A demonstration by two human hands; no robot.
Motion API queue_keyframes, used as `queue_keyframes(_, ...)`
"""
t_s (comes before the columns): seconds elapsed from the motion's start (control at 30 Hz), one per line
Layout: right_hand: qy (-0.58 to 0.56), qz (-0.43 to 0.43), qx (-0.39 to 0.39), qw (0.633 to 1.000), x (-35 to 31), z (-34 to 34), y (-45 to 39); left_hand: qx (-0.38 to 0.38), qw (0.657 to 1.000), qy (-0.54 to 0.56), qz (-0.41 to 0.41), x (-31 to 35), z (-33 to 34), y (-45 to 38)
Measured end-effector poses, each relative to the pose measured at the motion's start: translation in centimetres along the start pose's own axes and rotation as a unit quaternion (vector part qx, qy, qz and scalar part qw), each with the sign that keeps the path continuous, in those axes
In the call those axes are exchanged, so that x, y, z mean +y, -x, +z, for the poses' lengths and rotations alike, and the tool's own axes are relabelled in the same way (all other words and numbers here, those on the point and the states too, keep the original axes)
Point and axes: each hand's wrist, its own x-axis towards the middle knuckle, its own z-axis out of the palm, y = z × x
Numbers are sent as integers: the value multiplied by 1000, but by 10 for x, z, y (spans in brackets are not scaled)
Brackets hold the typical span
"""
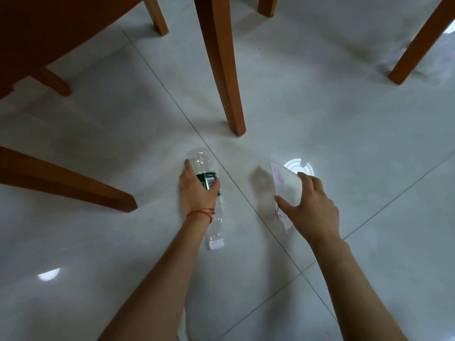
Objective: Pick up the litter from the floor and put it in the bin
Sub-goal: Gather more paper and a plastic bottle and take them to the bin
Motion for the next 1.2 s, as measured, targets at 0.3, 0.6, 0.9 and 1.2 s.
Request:
queue_keyframes(0.3,-21,40,-5,999,-2,-33,16,-91,982,-73,149,31,-22,40)
queue_keyframes(0.6,-18,90,-5,996,-9,-143,76,-146,964,-104,198,122,-107,104)
queue_keyframes(0.9,-40,140,8,989,-36,-293,155,-167,950,-108,242,231,-222,176)
queue_keyframes(1.2,-65,173,38,982,-71,-442,236,-181,933,-112,290,339,-334,254)
